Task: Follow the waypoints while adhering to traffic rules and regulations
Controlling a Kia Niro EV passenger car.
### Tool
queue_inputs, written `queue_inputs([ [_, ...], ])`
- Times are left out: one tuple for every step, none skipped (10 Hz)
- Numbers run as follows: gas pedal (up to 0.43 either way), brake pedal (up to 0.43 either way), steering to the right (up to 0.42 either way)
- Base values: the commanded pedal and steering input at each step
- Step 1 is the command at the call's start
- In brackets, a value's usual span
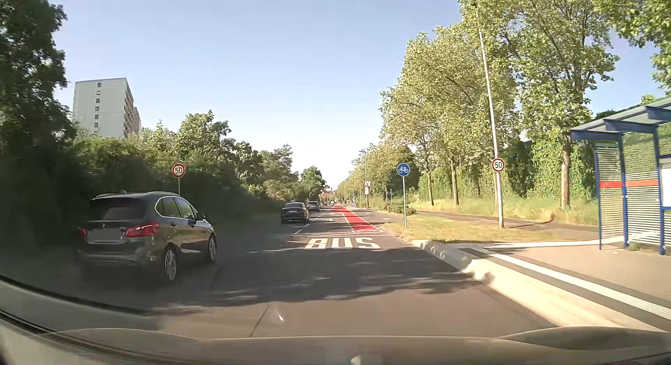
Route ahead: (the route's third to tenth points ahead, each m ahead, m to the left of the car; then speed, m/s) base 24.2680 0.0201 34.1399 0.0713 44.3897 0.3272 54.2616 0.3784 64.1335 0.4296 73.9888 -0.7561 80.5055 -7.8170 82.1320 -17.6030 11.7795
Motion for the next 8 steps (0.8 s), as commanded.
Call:
queue_inputs([
  [0.000,0.000,-0.004],
  [0.000,0.000,-0.002],
  [0.000,0.000,0.000],
  [0.000,0.000,-0.001],
  [0.000,0.000,0.000],
  [0.000,0.000,0.000],
  [0.000,0.000,0.000],
  [0.000,0.000,0.000],
])
